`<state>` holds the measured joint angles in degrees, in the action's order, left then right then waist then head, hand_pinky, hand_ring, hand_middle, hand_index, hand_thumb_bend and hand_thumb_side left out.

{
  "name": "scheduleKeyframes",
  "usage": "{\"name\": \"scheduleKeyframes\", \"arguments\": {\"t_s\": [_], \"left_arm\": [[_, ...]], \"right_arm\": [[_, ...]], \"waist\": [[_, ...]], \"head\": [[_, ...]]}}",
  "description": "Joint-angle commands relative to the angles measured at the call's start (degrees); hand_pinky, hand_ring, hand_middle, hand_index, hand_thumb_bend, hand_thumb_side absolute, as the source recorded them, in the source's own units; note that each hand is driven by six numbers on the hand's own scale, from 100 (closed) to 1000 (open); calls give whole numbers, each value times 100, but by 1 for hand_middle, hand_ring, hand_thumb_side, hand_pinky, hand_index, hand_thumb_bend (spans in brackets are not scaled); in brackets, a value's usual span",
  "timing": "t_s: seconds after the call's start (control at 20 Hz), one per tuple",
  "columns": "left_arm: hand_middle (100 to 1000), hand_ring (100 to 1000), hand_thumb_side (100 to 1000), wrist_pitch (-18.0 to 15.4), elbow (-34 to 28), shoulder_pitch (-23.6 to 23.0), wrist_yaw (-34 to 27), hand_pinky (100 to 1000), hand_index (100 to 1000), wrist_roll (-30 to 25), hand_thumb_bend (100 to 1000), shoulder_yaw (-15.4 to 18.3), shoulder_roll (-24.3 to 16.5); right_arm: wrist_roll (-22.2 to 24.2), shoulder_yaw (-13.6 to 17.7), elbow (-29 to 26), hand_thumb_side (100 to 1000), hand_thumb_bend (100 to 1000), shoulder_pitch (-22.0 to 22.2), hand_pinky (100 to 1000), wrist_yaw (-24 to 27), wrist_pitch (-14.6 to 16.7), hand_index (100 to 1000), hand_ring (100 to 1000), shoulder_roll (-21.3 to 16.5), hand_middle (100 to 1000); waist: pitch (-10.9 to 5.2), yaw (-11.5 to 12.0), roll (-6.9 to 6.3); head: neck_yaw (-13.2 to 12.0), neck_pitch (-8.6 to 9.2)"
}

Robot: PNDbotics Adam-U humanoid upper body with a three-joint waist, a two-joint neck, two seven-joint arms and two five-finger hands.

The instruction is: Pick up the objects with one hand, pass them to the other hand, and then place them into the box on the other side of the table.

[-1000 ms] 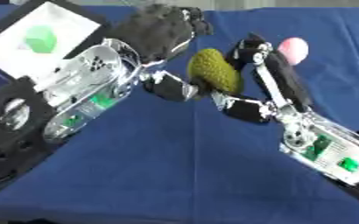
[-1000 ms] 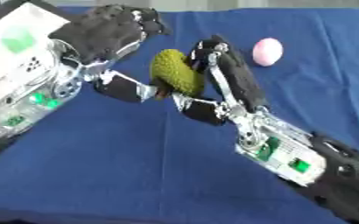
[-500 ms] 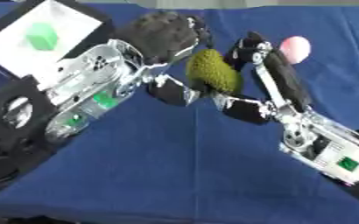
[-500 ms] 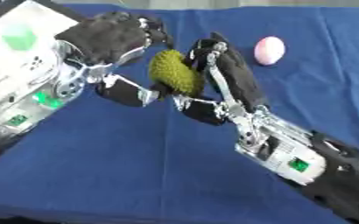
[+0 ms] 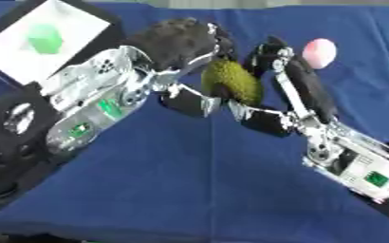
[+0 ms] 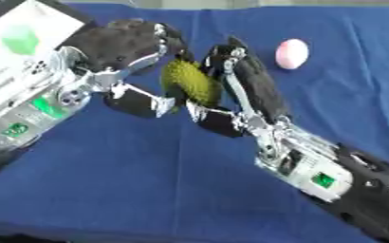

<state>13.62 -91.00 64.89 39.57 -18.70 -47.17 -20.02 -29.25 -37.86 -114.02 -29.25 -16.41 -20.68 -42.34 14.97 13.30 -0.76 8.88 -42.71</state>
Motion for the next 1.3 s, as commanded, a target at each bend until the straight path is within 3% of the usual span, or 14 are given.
{"name": "scheduleKeyframes", "arguments": {"t_s": [0.05,0.2,0.35,0.5,0.6,1.3], "left_arm": [[535,643,257,-23,64,72,-40,756,634,121,100,81,-9],[462,586,259,15,101,75,45,715,530,183,100,75,-2],[425,559,268,88,149,71,236,691,481,178,100,64,7],[384,519,280,122,171,73,411,659,428,170,100,69,15],[364,494,290,136,174,79,521,638,406,191,131,79,17],[375,472,355,207,178,80,722,602,445,203,351,94,21]], "right_arm": [[-10,37,-57,100,136,-53,1000,-39,21,434,435,-155,522],[-17,31,-57,100,136,-41,1000,-46,18,435,435,-158,523],[-33,23,-57,100,148,-27,1000,-46,20,440,437,-154,528],[-66,31,-57,100,246,-19,1000,-41,8,483,455,-159,559],[-100,41,-57,100,264,-17,1000,-67,-27,503,464,-164,575],[-256,37,-57,100,376,33,1000,-135,-140,565,493,-179,629]], "waist": [[-90,-12,0],[-92,-15,0],[-91,-21,2],[-93,-24,2],[-96,-26,2],[-106,-27,-3]], "head": [[-12,22],[-16,23],[-19,19],[-21,12],[-24,14],[121,-60]]}}
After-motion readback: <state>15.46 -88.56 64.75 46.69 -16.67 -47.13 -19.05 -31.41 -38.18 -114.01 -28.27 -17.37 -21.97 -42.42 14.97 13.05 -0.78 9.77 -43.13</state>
